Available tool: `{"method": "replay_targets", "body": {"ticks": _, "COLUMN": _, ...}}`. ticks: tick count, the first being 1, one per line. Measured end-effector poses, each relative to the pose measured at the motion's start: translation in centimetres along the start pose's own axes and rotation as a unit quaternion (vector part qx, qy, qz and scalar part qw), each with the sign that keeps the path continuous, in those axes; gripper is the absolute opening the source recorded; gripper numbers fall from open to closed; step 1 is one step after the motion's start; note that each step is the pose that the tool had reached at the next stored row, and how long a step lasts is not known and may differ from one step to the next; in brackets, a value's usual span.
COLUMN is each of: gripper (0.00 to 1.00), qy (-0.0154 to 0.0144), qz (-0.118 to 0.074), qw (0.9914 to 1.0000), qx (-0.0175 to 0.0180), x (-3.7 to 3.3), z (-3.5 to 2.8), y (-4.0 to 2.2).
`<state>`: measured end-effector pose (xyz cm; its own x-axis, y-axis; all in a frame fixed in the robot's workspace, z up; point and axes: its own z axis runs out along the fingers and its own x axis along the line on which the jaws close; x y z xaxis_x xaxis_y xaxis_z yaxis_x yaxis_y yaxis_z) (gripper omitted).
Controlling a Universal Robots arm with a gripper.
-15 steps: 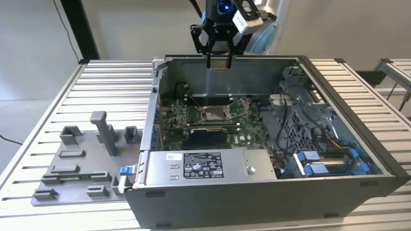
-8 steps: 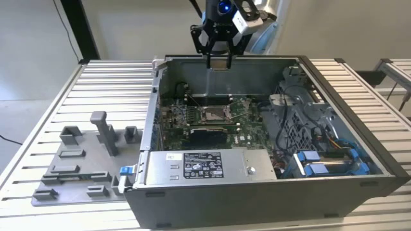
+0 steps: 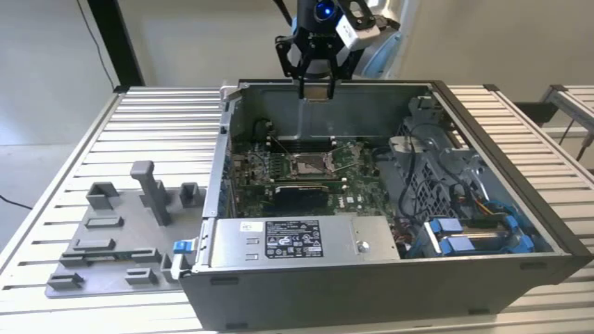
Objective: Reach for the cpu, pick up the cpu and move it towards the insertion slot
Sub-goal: 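Pick up the cpu and move it towards the insertion slot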
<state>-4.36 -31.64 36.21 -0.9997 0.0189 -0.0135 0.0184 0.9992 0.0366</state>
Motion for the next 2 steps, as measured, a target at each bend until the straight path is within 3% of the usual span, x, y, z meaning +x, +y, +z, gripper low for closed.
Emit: {"method": "replay_targets", "body": {"ticks": 2, "gripper": 0.0, "qy": 0.0, "qz": 0.0, "qw": 1.0, "qx": 0.0, "x": 0.0, "z": 0.0, "y": 0.01}}
